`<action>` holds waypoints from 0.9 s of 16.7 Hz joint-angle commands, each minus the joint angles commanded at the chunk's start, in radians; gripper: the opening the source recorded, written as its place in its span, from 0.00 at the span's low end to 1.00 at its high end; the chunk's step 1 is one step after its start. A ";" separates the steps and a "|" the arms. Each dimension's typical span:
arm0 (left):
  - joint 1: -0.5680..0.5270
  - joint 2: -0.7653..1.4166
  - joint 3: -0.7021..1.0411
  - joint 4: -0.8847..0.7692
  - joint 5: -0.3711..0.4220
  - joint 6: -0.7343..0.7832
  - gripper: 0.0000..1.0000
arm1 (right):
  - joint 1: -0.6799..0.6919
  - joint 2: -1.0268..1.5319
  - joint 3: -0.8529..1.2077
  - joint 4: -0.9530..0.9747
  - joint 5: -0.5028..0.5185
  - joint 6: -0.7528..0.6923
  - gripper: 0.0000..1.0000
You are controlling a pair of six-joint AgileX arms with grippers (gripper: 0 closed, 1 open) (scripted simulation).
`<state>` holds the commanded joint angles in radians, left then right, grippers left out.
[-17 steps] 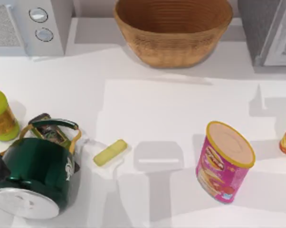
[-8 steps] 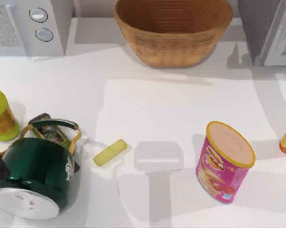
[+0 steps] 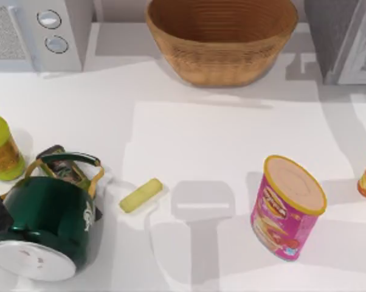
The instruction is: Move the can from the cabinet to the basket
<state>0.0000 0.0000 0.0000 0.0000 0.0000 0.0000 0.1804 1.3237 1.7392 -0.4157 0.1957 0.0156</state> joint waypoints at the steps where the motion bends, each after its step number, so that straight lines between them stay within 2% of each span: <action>1: 0.000 0.000 0.000 0.000 0.000 0.000 1.00 | 0.001 0.003 0.003 0.001 0.001 0.000 1.00; 10: 0.000 0.000 0.000 0.000 0.000 0.000 1.00 | 0.044 0.294 0.243 0.057 0.058 -0.004 1.00; 15: 0.000 0.000 0.000 0.000 0.000 0.000 1.00 | 0.049 0.325 0.269 0.064 0.064 -0.004 1.00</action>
<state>0.0000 0.0000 0.0000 0.0000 0.0000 0.0000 0.2295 1.6485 2.0079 -0.3518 0.2596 0.0119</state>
